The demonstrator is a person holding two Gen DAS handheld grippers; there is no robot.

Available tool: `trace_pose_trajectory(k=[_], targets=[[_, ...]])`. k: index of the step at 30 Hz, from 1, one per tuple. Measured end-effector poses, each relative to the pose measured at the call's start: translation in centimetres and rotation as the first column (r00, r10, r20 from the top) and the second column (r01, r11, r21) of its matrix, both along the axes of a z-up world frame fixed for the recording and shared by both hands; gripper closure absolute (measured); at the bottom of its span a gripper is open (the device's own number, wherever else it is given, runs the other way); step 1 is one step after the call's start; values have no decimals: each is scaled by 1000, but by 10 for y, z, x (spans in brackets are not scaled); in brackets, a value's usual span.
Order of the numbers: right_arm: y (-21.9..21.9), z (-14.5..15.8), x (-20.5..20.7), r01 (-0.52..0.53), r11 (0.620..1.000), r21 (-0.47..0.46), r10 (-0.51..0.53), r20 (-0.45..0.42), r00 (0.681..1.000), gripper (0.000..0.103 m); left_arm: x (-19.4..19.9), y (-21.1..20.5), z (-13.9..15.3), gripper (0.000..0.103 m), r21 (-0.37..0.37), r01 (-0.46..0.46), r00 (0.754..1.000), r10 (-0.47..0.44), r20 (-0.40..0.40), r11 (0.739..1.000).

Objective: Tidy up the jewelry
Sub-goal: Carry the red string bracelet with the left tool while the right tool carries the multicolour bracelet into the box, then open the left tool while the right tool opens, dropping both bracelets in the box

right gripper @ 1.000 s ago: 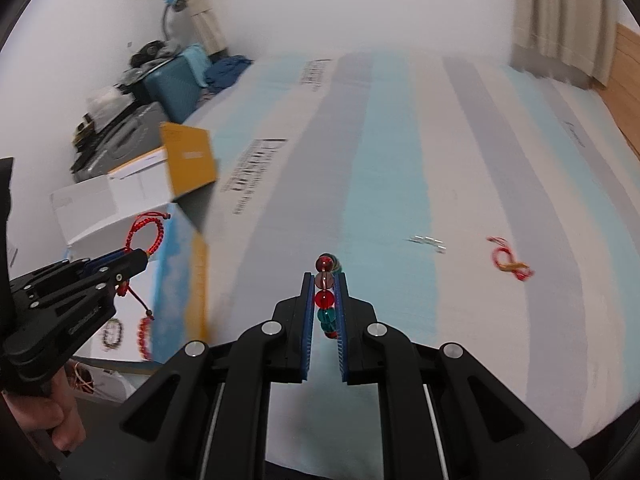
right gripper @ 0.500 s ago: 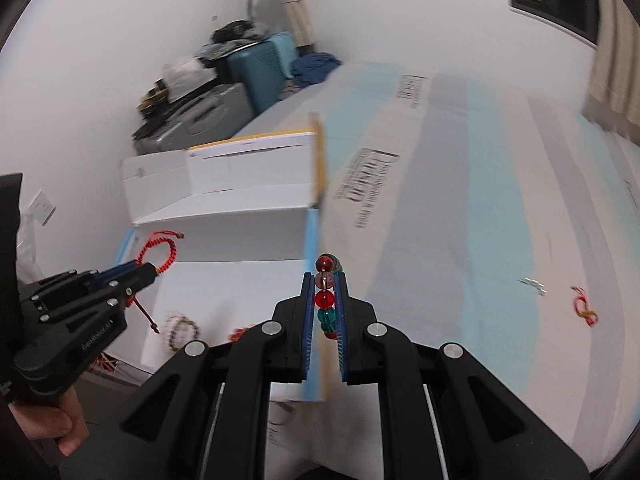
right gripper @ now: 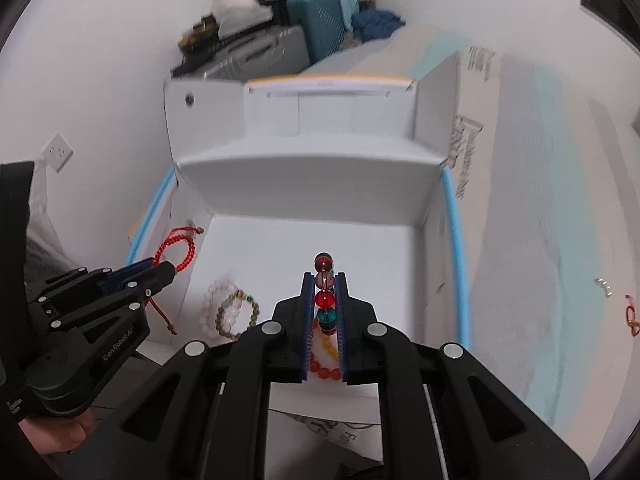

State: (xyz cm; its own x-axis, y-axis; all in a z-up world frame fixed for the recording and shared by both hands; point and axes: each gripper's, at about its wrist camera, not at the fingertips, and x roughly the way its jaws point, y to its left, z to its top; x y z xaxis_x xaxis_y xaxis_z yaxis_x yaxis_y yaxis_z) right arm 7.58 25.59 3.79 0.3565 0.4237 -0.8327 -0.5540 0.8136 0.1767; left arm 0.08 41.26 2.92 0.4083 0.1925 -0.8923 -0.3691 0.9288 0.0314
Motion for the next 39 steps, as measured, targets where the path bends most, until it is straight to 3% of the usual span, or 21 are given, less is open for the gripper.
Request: trace_pose_trajectory(k=[14, 20, 25, 27, 28, 29, 32, 34, 36, 37, 39], targets=[[18, -63, 17, -17, 996, -87, 7, -113, 994, 94, 18, 22, -72, 88, -56, -17, 990, 9, -139, 998], [17, -73, 19, -17, 996, -91, 5, -130, 991, 94, 20, 27, -84, 87, -61, -29, 986, 19, -166, 998], [21, -76, 14, -35, 994, -103, 21, -135, 991, 92, 19, 24, -81, 86, -53, -29, 990, 21, -143, 998], [20, -74, 12, -37, 994, -101, 23, -130, 991, 91, 17, 21, -77, 79, -49, -34, 991, 27, -134, 998], [19, -72, 11, -40, 994, -98, 27, -131, 991, 91, 17, 21, -75, 69, -43, -35, 991, 29, -129, 998], [18, -71, 10, -39, 994, -98, 26, -129, 991, 89, 16, 19, -72, 59, -34, -38, 992, 34, -118, 999], [12, -60, 7, -35, 996, -80, 27, -94, 995, 67, 14, 16, -64, 43, -9, -45, 994, 44, -100, 999], [7, -53, 6, -31, 997, -67, 26, -75, 997, 59, 14, 14, -58, 36, -3, -51, 995, 50, -89, 999], [0, -43, 5, -21, 999, -50, 18, -52, 998, 40, 14, 12, -49, 27, 12, -55, 996, 56, -71, 998], [-5, -34, 4, -14, 999, -40, 13, -27, 1000, 36, 14, 10, -45, 20, 19, -58, 996, 60, -62, 998], [-13, -23, 4, -3, 999, -33, 4, 13, 1000, 25, 14, 6, -36, 18, 31, -60, 997, 62, -37, 998]])
